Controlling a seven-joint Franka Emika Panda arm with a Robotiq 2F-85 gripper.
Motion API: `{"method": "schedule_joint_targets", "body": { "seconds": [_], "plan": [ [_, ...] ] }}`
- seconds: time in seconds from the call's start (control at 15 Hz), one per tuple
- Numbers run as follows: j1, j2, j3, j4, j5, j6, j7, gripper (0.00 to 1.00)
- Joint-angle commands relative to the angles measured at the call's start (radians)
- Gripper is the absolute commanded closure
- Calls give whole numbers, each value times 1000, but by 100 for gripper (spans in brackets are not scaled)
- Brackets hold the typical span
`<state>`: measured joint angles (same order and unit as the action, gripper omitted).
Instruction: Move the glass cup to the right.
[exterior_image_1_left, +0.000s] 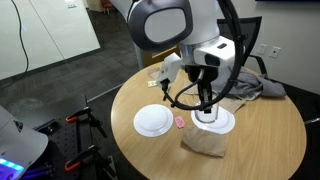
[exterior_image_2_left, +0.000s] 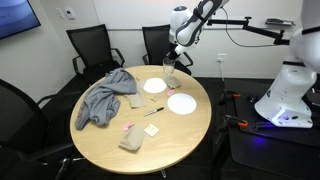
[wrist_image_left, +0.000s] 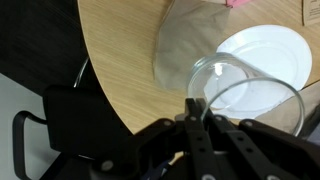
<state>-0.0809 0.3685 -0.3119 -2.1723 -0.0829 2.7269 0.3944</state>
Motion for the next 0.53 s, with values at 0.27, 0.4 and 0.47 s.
{"method": "schedule_joint_targets", "body": {
  "seconds": [0.27,0.4,0.47],
  "plan": [
    [41,6,-85,-46,-39,11,117,99],
    [40,-8,-100,-73,-39,6,121,99],
    [42,-13,-109,-85,-42,2,122,99]
  ]
}}
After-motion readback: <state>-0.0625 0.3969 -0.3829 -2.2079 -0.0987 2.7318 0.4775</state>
